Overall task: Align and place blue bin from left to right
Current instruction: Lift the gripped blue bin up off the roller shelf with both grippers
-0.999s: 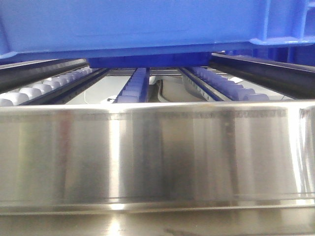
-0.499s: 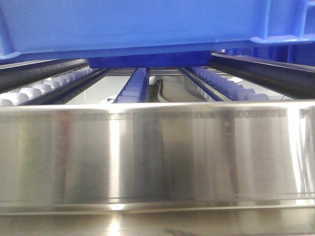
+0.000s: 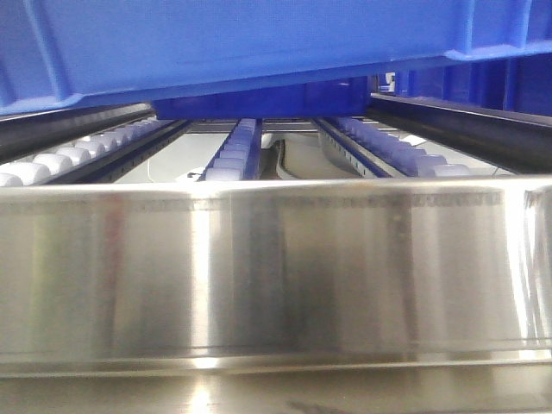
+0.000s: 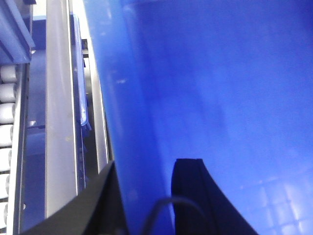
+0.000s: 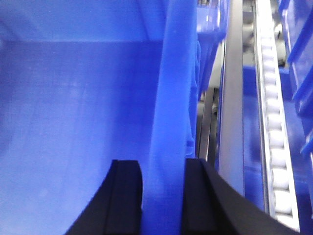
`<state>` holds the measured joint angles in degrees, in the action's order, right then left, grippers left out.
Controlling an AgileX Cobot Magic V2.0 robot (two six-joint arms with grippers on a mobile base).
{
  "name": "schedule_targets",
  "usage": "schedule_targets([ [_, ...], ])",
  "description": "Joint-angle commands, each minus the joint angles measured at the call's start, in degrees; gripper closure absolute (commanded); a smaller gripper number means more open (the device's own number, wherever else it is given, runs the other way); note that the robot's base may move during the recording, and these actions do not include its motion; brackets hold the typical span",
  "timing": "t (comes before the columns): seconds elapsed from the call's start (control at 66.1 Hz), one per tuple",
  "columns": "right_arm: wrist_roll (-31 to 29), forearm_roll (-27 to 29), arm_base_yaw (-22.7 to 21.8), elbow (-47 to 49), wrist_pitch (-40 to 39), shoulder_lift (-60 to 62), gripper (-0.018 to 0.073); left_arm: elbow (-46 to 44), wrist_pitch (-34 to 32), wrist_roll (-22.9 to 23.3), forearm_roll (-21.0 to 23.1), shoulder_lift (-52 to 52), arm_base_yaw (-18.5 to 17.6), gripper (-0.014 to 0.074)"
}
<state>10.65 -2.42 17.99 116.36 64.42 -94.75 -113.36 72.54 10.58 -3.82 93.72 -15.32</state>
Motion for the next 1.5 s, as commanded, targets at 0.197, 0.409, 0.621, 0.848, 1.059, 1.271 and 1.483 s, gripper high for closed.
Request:
schedule_targets([
  [0.197, -0.6, 0.1, -0.2, 0.9, -9.2, 1.1, 0.0712, -0.9, -2.6, -1.0, 0.3, -1.3, -0.3, 0.0708],
  [0.409, -0.6, 0.1, -0.2, 0.9, -9.7, 1.1, 0.0712, -0.9, -2.6, -1.0, 0.3, -1.3, -0.3, 0.0708],
  [0.621, -0.6, 0.1, -0.2, 0.9, -9.7, 1.1, 0.0712, -0.9, -2.6, -1.0, -0.1, -1.3, -0.3, 0.0708],
  [0.848, -0.6, 0.1, -0.2, 0.9, -9.7, 1.1, 0.0712, -0.9, -6.5, -1.0, -0.5, -1.3, -0.3, 0.0708],
  [1.059, -0.6, 0.1, -0.2, 0.9, -9.7, 1.1, 0.0712, -0.9, -13.8, -1.0, -0.5, -1.3, -0.3, 0.0708],
  [1.271, -0.6, 0.1, -0.2, 0.9, -9.7, 1.1, 0.0712, -0.9, -19.9, -1.0, -0.5, -1.3, -0.3, 0.0708],
  [1.483, -0.6, 0.1, -0.2, 0.9, -9.7, 1.1, 0.0712, -0.9, -22.2, -1.0, -0.5, -1.3, -0.3, 0.0708],
])
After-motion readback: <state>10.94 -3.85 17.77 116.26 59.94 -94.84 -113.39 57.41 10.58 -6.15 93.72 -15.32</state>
